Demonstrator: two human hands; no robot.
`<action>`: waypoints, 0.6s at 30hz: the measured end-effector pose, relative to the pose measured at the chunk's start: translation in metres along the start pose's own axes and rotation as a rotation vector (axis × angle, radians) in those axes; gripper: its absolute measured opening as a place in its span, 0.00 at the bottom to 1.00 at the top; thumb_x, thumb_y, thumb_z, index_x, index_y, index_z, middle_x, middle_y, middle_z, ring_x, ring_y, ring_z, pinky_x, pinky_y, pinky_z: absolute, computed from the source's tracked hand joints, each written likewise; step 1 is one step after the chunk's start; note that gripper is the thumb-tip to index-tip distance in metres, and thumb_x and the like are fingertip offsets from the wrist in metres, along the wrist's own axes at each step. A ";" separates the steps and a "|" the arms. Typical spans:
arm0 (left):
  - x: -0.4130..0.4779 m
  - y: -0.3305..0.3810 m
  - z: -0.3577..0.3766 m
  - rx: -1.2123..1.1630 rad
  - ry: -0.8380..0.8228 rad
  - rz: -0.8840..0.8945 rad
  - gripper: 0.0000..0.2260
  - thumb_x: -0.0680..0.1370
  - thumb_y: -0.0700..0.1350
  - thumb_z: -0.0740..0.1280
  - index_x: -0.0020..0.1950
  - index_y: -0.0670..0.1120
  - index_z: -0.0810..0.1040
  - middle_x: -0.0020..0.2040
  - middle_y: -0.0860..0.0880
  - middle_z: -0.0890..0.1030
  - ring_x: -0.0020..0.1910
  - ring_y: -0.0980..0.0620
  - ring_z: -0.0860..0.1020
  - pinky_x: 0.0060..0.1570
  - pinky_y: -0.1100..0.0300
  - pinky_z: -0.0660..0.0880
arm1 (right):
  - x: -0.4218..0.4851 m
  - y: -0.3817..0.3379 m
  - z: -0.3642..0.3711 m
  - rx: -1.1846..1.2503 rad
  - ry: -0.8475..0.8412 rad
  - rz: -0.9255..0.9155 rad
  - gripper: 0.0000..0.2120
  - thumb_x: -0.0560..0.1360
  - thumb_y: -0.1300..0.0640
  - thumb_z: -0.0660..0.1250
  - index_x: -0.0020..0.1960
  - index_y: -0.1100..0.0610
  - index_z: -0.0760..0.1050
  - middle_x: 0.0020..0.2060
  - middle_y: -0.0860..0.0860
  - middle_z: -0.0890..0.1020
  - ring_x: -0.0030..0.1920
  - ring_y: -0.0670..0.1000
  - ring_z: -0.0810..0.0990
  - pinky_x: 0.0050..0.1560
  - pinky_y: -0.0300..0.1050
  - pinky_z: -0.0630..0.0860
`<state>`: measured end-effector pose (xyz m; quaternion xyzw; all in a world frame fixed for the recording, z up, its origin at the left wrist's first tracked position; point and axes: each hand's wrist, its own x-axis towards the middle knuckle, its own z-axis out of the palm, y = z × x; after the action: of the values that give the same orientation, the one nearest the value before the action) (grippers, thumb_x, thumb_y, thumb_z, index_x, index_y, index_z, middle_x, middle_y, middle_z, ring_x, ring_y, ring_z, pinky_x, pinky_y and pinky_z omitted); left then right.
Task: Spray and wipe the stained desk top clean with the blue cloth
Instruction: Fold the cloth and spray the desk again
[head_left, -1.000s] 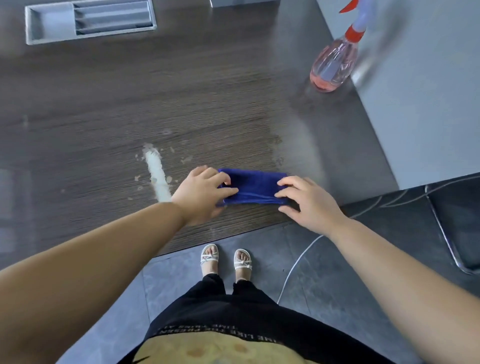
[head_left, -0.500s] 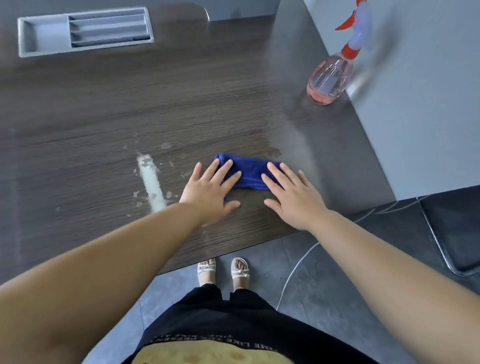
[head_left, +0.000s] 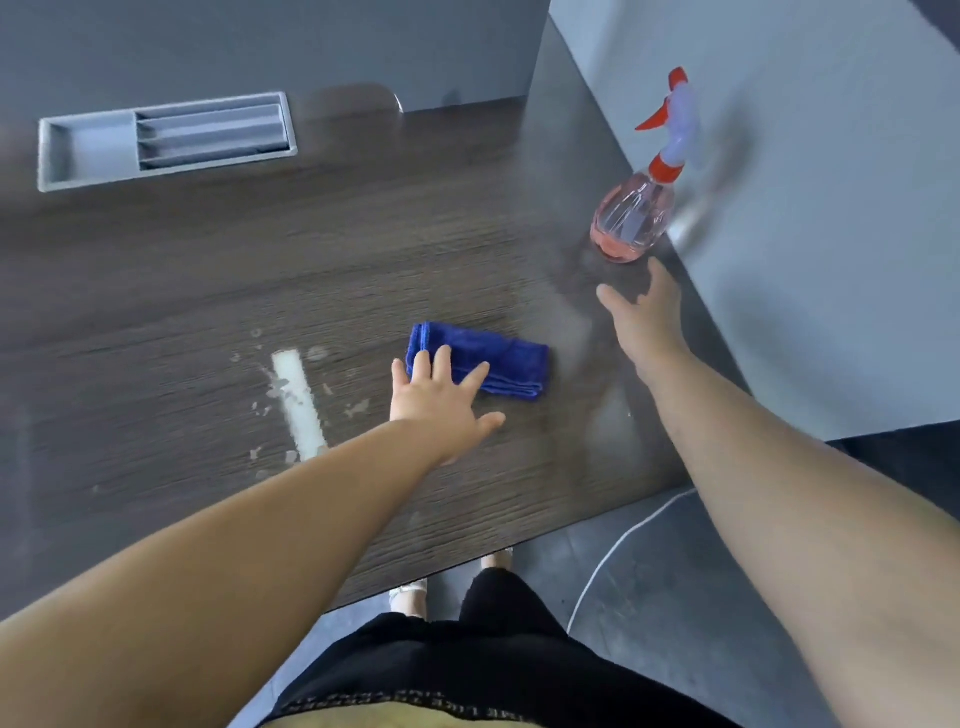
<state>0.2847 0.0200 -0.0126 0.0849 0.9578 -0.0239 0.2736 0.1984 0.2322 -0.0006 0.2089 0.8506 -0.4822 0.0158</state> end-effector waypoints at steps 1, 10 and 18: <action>0.002 0.003 -0.002 -0.012 -0.026 -0.017 0.32 0.76 0.68 0.47 0.77 0.57 0.43 0.77 0.42 0.46 0.75 0.39 0.46 0.72 0.40 0.44 | 0.016 -0.007 -0.005 0.067 0.040 -0.018 0.37 0.70 0.50 0.72 0.74 0.56 0.60 0.68 0.51 0.68 0.63 0.49 0.71 0.60 0.44 0.70; 0.033 -0.003 -0.026 -0.032 0.017 -0.065 0.30 0.76 0.69 0.47 0.74 0.58 0.55 0.78 0.47 0.47 0.77 0.44 0.42 0.70 0.33 0.41 | 0.107 -0.035 -0.019 -0.005 0.046 -0.113 0.26 0.71 0.50 0.70 0.65 0.56 0.68 0.60 0.50 0.76 0.60 0.52 0.75 0.60 0.44 0.71; 0.051 0.019 -0.029 -0.109 0.135 -0.223 0.30 0.75 0.67 0.55 0.72 0.51 0.61 0.76 0.50 0.55 0.76 0.45 0.47 0.70 0.33 0.44 | 0.116 -0.032 -0.038 -0.056 0.046 -0.267 0.28 0.64 0.45 0.74 0.58 0.56 0.70 0.54 0.47 0.74 0.54 0.47 0.75 0.53 0.42 0.73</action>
<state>0.2304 0.0488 -0.0144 -0.0358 0.9774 0.0039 0.2083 0.0879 0.2890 0.0192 0.1043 0.8841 -0.4513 -0.0621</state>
